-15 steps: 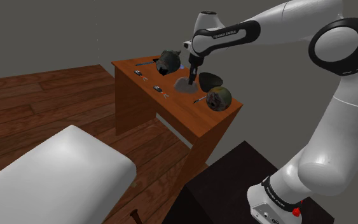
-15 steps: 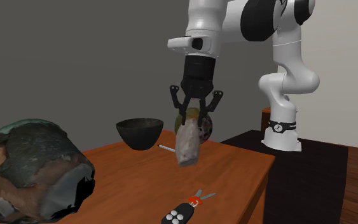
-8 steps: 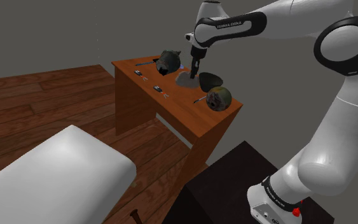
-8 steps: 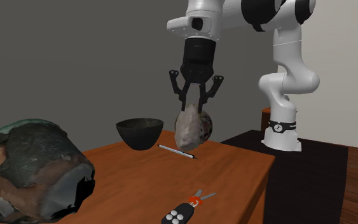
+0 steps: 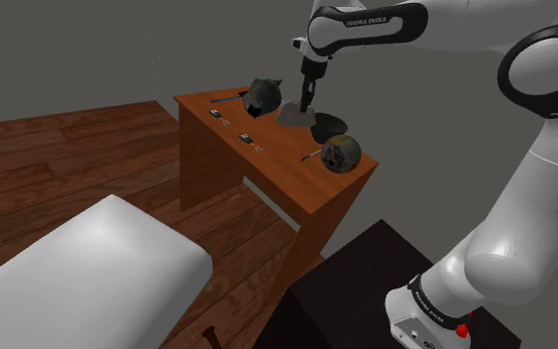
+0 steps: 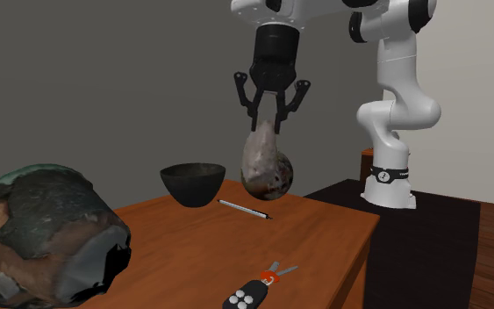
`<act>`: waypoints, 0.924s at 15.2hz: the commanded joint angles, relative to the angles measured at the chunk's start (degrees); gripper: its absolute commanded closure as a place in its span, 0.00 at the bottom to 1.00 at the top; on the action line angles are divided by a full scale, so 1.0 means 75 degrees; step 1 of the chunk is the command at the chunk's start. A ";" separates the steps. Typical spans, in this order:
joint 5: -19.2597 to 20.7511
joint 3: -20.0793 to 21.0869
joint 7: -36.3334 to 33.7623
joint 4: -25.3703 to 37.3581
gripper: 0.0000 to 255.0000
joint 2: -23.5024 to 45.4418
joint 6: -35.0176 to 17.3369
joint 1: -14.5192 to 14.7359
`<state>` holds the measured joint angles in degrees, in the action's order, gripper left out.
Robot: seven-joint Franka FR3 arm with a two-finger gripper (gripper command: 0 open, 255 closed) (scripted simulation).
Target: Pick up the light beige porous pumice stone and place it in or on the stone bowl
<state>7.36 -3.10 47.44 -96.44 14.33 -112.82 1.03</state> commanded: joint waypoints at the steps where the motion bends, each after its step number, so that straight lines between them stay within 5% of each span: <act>1: -0.0010 -0.0005 0.0044 0.0164 1.00 -0.0039 0.0197 -0.0010; 6: -0.0025 -0.0003 0.0092 0.0515 1.00 -0.0096 0.0602 -0.0006; 14: -0.0254 -0.0465 0.1471 0.1241 1.00 0.0250 0.0820 -0.0855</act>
<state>5.70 -6.12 56.97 -87.57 15.94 -106.61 -4.48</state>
